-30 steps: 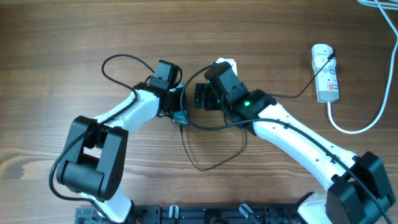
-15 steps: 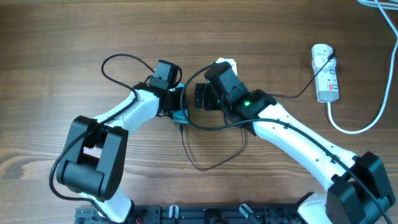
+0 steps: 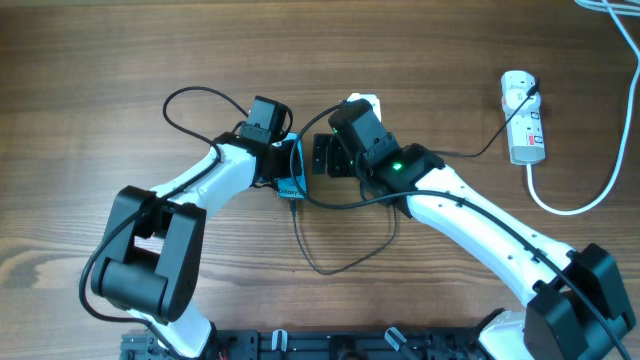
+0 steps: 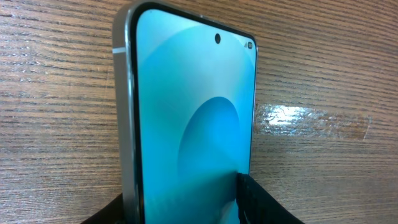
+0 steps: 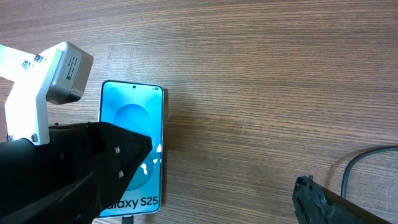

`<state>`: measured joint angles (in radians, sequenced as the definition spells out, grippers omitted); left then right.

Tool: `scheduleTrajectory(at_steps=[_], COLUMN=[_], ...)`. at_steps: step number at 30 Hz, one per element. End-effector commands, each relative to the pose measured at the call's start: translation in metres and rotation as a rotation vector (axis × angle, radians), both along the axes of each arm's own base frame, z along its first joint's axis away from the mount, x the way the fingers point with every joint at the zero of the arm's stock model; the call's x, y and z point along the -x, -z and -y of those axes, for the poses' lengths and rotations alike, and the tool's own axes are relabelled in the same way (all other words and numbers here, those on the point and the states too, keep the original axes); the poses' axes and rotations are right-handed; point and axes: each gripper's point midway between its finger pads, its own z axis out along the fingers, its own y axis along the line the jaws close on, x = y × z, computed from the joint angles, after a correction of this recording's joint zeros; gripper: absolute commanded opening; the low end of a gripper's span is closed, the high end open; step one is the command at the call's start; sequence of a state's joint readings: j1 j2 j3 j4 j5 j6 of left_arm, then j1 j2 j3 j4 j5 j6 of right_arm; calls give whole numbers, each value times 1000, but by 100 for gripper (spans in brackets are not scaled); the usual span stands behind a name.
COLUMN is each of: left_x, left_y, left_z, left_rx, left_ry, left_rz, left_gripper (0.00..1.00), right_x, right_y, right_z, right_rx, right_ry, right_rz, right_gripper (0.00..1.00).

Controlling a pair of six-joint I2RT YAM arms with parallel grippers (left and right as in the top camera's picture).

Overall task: Plug charger to phone and switch on socket
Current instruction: 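Hold the phone upright with the left gripper beside the right gripper, then lay the phone flat on the table and open the left gripper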

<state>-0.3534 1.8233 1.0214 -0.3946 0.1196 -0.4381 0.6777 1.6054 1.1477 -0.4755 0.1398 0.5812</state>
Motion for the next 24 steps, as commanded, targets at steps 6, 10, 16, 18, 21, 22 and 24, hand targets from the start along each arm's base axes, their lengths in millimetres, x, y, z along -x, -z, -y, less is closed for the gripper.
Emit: scheduleTrajectory(at_steps=[6, 10, 16, 18, 21, 22, 24], left_x=[-2, -2, -2, -2, -2, -3, -3], left_y=[2, 2, 3, 2, 2, 2, 2], left_z=[0, 0, 0, 0, 0, 0, 0], left_rx=[-15, -15, -15, -15, -15, -15, -15], left_ry=[9, 9, 9, 9, 9, 9, 9], left_rz=[6, 7, 6, 6, 7, 8, 8], left_gripper=[46, 46, 46, 46, 46, 47, 49], right_x=[-5, -5, -5, -5, -5, -5, -5], right_y=[-10, -10, -10, -10, -10, -10, -10], right_z=[1, 1, 1, 1, 1, 1, 1], right_rx=[3, 3, 3, 3, 3, 3, 3], right_ry=[10, 10, 10, 10, 10, 10, 10], right_rz=[32, 32, 32, 32, 32, 32, 32], right_gripper=[100, 100, 100, 100, 100, 100, 99])
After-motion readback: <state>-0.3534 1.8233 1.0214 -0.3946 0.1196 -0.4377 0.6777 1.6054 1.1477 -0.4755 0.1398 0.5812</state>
